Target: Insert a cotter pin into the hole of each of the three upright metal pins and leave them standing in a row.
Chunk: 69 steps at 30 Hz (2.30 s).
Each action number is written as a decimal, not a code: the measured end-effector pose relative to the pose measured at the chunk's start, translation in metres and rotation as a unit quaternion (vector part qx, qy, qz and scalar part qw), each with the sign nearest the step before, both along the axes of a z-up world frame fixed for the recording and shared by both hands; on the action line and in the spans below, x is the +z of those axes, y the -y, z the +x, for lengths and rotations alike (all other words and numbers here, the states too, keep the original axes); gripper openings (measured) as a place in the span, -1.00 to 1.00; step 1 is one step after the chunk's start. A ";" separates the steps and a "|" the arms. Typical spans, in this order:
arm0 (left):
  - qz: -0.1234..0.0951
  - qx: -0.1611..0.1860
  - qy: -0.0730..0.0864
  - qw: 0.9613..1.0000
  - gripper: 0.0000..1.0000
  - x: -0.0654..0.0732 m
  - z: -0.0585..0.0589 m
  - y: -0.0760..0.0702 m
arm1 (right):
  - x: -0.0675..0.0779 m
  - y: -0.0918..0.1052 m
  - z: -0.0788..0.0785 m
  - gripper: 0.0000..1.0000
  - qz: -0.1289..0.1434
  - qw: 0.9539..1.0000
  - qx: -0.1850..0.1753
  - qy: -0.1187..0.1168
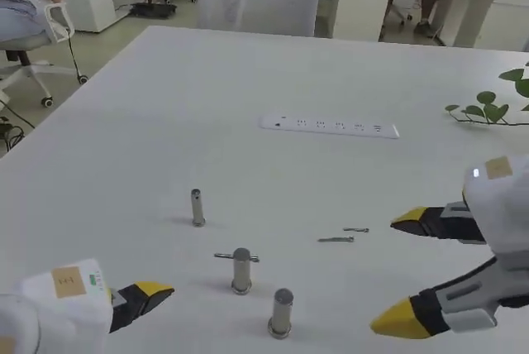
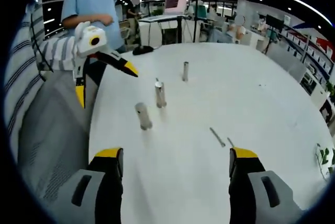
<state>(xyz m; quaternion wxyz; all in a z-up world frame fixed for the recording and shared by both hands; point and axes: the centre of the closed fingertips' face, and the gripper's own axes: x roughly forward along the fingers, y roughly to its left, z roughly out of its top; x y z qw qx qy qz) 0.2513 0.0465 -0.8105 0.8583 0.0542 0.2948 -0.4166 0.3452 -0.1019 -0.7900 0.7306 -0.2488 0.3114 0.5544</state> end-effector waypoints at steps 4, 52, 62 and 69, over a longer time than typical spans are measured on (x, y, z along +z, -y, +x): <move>-0.001 0.002 -0.001 1.000 0.97 -0.001 -0.001 0.000 | -0.004 -0.005 0.008 0.67 -0.010 1.000 0.017 -0.002; -0.004 0.031 -0.009 0.999 0.75 0.003 0.003 -0.010 | -0.067 -0.021 0.063 0.03 -0.117 0.983 0.124 -0.070; -0.002 0.035 -0.012 0.999 0.72 0.001 0.003 -0.012 | -0.071 -0.020 0.070 -0.27 -0.134 0.980 0.132 -0.069; -0.001 0.035 -0.014 0.999 0.70 0.000 0.003 -0.012 | -0.072 -0.018 0.073 -0.39 -0.141 0.979 0.137 -0.058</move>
